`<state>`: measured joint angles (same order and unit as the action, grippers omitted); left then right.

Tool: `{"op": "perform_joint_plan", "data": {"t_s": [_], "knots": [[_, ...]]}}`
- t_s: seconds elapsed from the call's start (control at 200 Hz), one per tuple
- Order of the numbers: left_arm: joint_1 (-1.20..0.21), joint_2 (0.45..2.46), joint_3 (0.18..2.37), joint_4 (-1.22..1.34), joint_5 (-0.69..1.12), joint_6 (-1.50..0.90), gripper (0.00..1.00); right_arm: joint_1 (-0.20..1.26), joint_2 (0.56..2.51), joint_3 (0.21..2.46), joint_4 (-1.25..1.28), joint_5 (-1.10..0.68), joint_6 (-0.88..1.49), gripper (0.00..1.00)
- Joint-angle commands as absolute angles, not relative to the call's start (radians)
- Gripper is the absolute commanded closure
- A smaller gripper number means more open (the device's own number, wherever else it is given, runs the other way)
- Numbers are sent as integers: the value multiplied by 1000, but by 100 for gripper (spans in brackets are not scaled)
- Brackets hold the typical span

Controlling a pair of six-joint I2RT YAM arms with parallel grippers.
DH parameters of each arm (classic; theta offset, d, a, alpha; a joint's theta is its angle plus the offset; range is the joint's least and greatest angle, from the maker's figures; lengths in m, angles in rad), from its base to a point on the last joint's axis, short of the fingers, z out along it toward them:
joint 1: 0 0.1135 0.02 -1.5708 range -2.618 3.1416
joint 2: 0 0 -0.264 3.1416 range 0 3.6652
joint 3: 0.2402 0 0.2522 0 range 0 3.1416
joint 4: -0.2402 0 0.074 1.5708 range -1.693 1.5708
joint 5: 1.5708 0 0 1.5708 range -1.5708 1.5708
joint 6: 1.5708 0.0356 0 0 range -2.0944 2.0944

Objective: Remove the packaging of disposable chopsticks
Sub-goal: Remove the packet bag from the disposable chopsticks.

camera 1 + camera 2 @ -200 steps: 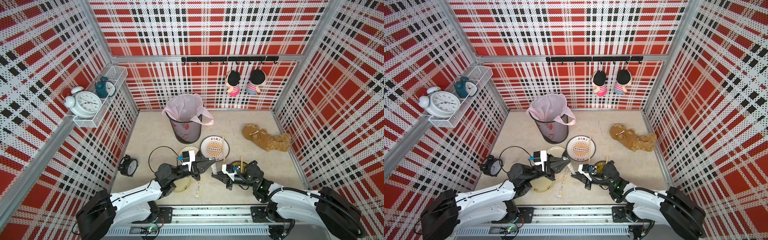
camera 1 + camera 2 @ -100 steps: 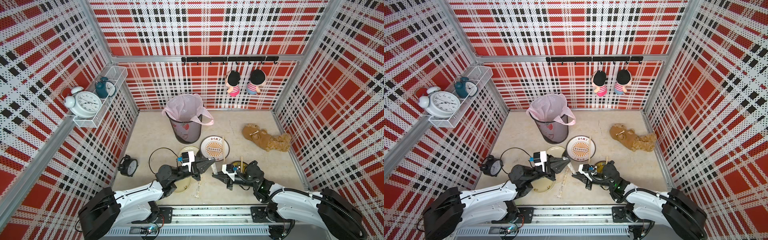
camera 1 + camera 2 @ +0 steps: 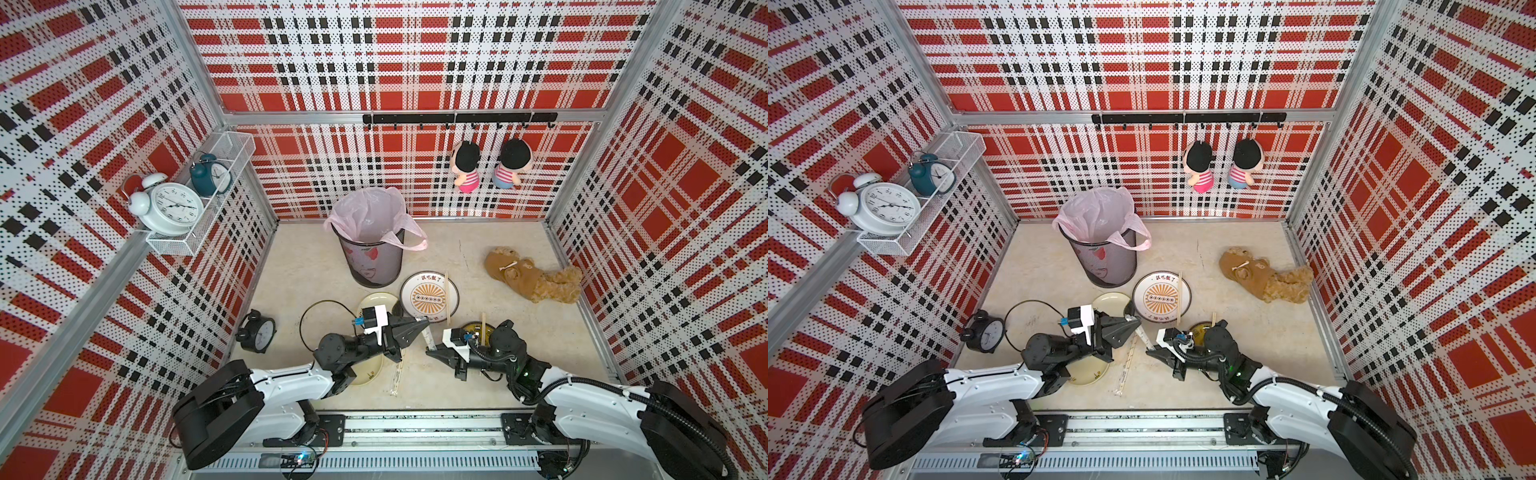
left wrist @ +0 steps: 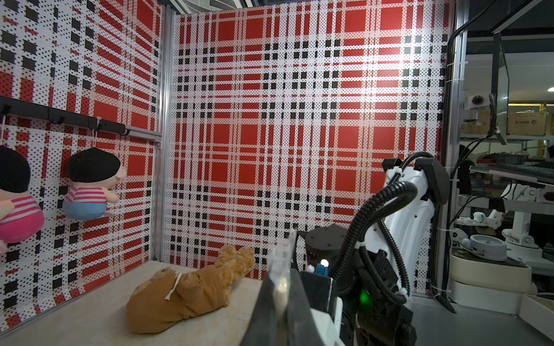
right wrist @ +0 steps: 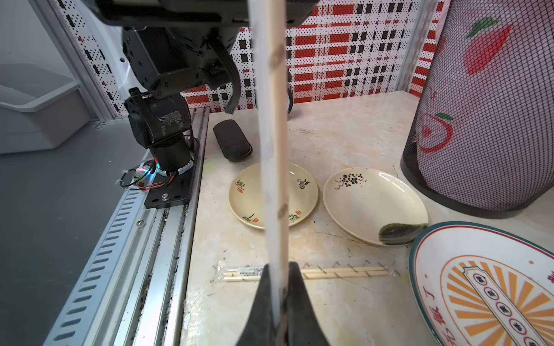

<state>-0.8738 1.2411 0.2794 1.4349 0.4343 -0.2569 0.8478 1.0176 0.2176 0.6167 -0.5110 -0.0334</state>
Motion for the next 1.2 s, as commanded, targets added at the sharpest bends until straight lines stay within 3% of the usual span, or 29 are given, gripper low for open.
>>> {"op": "perform_joint_plan", "data": {"t_s": [0.0, 0.461, 1.193], "knots": [[-859, 1308, 218, 1343, 485, -269, 100, 848, 964, 306, 816, -545, -40, 100], [-859, 1476, 217, 1492, 513, -342, 99, 848, 953, 328, 797, -531, -43, 100], [-873, 1452, 178, 1494, 468, -337, 94, 848, 963, 338, 841, -548, -22, 100]]}}
